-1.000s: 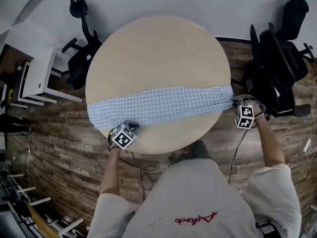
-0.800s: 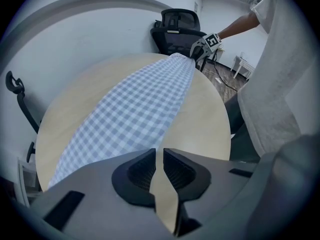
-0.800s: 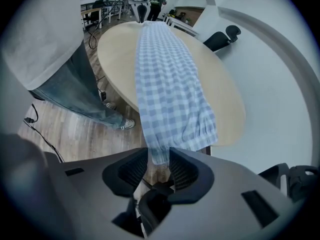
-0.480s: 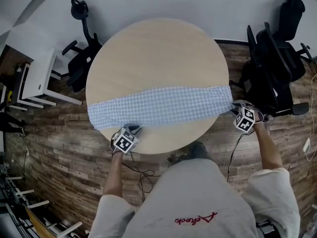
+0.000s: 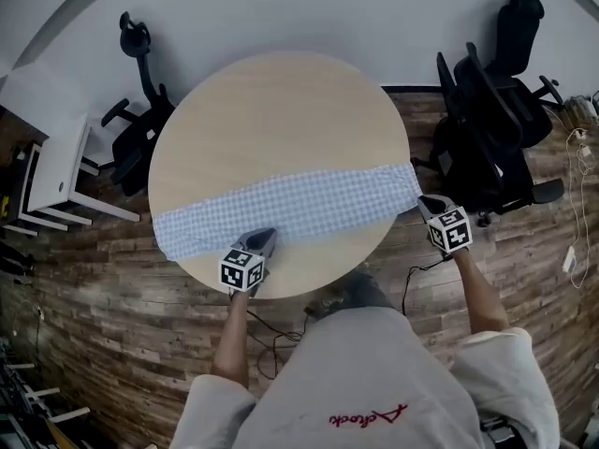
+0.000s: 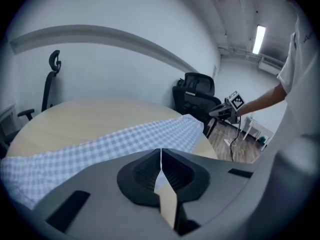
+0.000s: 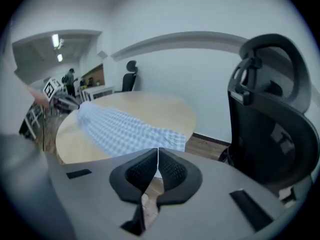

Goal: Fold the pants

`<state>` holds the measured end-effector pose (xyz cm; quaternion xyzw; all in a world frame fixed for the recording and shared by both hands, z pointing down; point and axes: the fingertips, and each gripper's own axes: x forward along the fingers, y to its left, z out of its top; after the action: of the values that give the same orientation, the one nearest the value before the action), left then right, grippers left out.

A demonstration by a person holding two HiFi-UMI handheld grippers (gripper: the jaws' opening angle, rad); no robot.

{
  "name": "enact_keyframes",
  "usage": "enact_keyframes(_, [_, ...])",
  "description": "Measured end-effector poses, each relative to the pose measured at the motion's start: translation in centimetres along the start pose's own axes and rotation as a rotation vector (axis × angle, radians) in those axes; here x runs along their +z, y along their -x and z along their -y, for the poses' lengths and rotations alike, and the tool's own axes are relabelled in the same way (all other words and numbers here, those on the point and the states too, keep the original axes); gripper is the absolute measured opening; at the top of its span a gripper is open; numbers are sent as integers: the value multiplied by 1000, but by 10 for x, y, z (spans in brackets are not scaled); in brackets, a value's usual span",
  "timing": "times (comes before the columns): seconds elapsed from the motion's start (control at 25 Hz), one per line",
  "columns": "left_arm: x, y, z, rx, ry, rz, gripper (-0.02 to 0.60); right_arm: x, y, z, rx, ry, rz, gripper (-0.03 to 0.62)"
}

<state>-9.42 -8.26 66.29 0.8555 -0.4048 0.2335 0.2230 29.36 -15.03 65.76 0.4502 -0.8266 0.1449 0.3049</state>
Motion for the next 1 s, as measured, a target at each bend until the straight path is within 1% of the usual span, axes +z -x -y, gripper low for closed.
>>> enact_keyframes(0.12, [16,-17,25,-49,43,66,35,1,11,0,-28,-200,87,31])
enact_keyframes(0.2, [24,-29,48,-79,71,102,32,-5,16,2,-41,-275,112,31])
enact_keyframes(0.28, [29,-41,70,-106,85,120,32,-14,18,5,-51,-319,118,31])
enact_keyframes(0.56, [30,-86,123,-148,94,56,32,-43,12,17,-31,-407,112,31])
enact_keyframes(0.72, [35,-104,140,-134,83,21,32,-56,2,34,-7,-462,121,32])
enact_keyframes(0.8, [40,-113,147,-118,80,10,32,-63,-5,44,27,-511,131,34])
enact_keyframes(0.84, [43,-116,151,-109,78,5,32,-65,-9,47,56,-540,140,44])
enact_keyframes(0.92, [49,-123,155,-88,75,-3,32,-66,-18,54,116,-597,165,149])
enact_keyframes(1.0, [52,-129,158,-59,76,-15,32,-68,-29,58,165,-647,183,194])
